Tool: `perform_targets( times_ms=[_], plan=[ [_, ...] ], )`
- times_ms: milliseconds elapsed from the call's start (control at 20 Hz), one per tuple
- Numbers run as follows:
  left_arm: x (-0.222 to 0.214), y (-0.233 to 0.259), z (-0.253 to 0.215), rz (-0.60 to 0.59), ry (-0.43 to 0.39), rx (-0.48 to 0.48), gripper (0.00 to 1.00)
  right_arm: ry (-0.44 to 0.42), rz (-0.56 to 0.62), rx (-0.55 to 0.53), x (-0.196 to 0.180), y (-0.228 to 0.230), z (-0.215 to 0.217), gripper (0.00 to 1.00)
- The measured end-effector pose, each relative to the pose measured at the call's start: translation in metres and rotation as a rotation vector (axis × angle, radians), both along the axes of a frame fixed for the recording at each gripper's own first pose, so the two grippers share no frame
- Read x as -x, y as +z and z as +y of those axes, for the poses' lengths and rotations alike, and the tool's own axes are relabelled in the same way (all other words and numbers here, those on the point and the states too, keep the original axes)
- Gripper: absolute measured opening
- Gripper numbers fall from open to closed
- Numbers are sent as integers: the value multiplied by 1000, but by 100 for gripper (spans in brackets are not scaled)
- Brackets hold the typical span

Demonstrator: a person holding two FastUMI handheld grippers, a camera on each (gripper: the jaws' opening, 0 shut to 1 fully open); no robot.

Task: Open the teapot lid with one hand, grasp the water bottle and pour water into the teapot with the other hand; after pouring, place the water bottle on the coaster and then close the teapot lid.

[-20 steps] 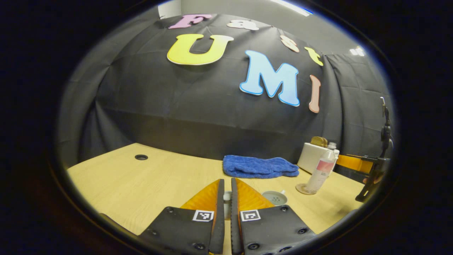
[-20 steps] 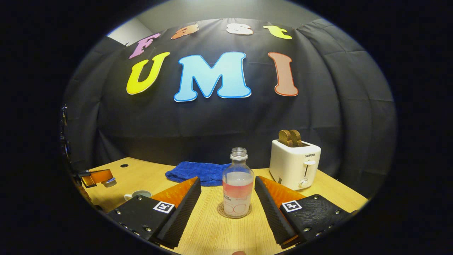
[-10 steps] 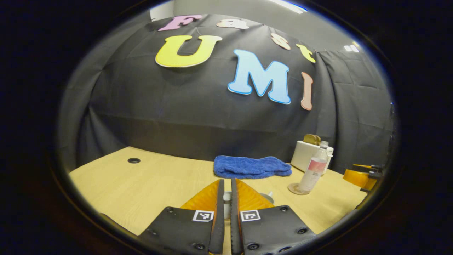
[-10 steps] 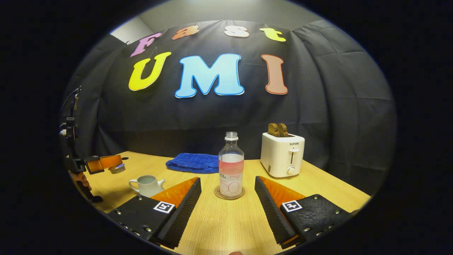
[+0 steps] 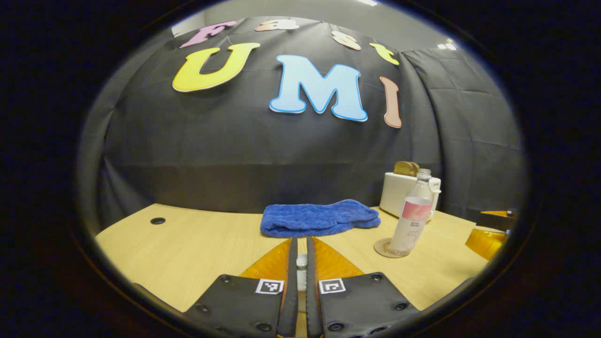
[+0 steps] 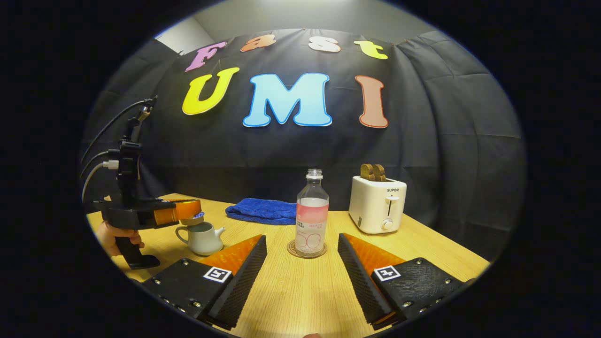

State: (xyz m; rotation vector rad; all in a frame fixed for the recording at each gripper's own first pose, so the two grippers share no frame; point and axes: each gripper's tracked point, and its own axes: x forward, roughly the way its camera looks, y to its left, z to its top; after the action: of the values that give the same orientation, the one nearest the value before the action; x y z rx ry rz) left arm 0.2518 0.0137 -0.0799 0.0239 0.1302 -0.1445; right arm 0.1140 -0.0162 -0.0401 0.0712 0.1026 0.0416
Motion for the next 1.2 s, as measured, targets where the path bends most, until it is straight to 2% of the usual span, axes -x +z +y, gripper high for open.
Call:
perform_targets(
  times_ms=[600, 850, 1050, 1200],
  plan=[
    [-12, -20, -10, 31, 13, 14, 14, 8, 13, -30, 0, -4, 3, 95],
    [-2, -17, -12, 44, 19, 23, 25, -3, 19, -19, -1, -7, 0, 95],
    [24, -6, -6, 52, 38, 31, 43, -22, -9, -4, 0, 0, -4, 95],
    [57, 6, 3, 32, 60, 8, 44, -39, -27, 27, 10, 6, -8, 95]
  ],
)
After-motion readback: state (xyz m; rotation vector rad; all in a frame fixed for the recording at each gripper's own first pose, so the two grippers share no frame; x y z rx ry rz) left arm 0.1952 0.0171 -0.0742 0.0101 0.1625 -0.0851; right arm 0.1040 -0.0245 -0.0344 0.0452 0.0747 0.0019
